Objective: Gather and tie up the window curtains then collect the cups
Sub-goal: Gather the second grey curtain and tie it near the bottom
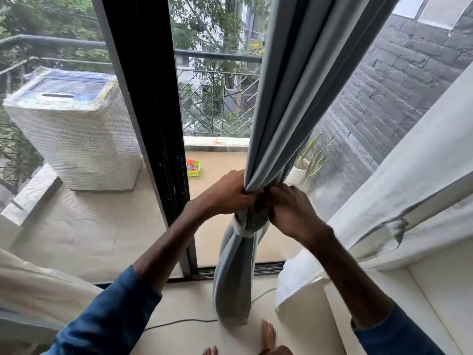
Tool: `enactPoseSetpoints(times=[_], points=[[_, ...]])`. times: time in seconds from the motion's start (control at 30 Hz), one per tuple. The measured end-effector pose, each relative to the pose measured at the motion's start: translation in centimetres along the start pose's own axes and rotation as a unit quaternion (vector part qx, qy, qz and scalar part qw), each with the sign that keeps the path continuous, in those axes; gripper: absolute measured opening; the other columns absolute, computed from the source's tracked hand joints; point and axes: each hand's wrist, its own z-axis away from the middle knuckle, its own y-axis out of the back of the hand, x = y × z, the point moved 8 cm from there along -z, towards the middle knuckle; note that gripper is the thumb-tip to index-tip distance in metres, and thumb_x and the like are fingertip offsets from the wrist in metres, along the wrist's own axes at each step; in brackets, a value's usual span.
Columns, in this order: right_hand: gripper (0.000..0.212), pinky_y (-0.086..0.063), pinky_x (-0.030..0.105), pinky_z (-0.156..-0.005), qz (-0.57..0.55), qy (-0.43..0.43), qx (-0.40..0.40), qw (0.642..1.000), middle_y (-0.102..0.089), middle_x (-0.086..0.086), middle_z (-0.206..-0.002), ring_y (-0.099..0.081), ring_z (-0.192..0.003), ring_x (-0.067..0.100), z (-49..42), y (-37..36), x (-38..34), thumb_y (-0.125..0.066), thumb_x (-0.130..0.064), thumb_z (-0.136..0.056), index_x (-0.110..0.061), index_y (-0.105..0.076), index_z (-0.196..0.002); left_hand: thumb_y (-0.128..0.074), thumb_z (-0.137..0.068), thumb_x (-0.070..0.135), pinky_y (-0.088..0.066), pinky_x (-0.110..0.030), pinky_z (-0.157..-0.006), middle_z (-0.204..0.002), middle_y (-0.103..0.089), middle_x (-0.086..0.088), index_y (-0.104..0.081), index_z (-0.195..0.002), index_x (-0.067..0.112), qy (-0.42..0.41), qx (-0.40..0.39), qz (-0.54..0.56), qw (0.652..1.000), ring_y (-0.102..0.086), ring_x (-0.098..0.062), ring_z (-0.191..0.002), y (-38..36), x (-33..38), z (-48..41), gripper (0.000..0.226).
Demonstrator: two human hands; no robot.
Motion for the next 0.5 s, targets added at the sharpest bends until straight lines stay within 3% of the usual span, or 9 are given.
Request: enactPoseSetpoints(times=[0.1,0.17,0.23,0.33,0.4,0.5], points=[[0.033,-0.048,0.038,-0.075,0.004,-0.014,-0.091,0.996,-0.070,0.008,-0.109,-0.064,-0.100,0.039,-1.0,-0.8,1.1,-0.062,-0.011,-0.081,-0.022,-0.070,-0.112,-0.054,-0.074,0.033,-0.055,-0.047,-0.069,-0.086,-0.067,-0.009,-0.062,-0.090,0.014,0.008,0.014,0.010,1.000,-0.064,-0.032,-0.080,0.0,-0.2,0.0,0.026],[0.036,-0.047,0.038,-0.071,0.021,-0.017,-0.055,0.998,-0.071,0.005,-0.103,-0.065,-0.097,0.036,-1.2,-0.5,1.1,-0.061,-0.014,-0.081,-0.028,-0.070,-0.113,-0.052,-0.076,0.036,-0.054,-0.049,-0.071,-0.086,-0.068,-0.010,-0.064,-0.093,0.011,0.022,0.028,0.006,0.999,-0.065,-0.032,-0.079,0.7,-0.8,-0.1,0.033],[0.034,-0.051,0.035,-0.063,-0.032,-0.041,0.046,0.998,-0.074,0.000,-0.090,-0.069,-0.085,0.029,-1.1,0.6,0.7,-0.068,-0.016,-0.080,-0.035,-0.073,-0.108,-0.050,-0.078,0.040,-0.054,-0.049,-0.072,-0.087,-0.068,-0.011,-0.065,-0.092,0.010,0.038,0.041,0.009,0.998,-0.065,-0.032,-0.081,1.8,-1.8,-0.3,0.036],[0.026,-0.051,0.025,-0.061,-0.115,-0.063,0.153,0.979,-0.074,-0.015,-0.095,-0.069,-0.078,0.009,-0.4,1.7,0.3,-0.078,-0.020,-0.079,-0.036,-0.075,-0.100,-0.051,-0.078,0.040,-0.055,-0.049,-0.073,-0.087,-0.069,-0.010,-0.066,-0.093,0.009,0.049,0.044,0.027,0.997,-0.067,-0.031,-0.083,2.8,-2.8,-0.1,0.038],[0.020,-0.046,0.021,-0.060,-0.090,-0.051,0.168,0.980,-0.074,-0.015,-0.101,-0.069,-0.080,0.011,-0.2,1.2,0.0,-0.078,-0.019,-0.080,-0.032,-0.076,-0.096,-0.050,-0.078,0.043,-0.056,-0.047,-0.073,-0.088,-0.070,-0.010,-0.066,-0.094,0.009,0.050,0.031,0.023,0.998,-0.067,-0.030,-0.083,2.7,-2.7,0.1,0.041],[0.016,-0.052,0.033,-0.058,-0.059,-0.031,0.096,0.993,-0.073,-0.009,-0.107,-0.070,-0.084,0.026,-0.7,-0.8,-0.3,-0.068,-0.015,-0.083,-0.026,-0.075,-0.093,-0.050,-0.078,0.043,-0.055,-0.047,-0.070,-0.086,-0.069,-0.010,-0.064,-0.093,0.009,0.042,0.021,0.008,0.999,-0.066,-0.031,-0.079,1.9,-2.3,0.0,0.039]])
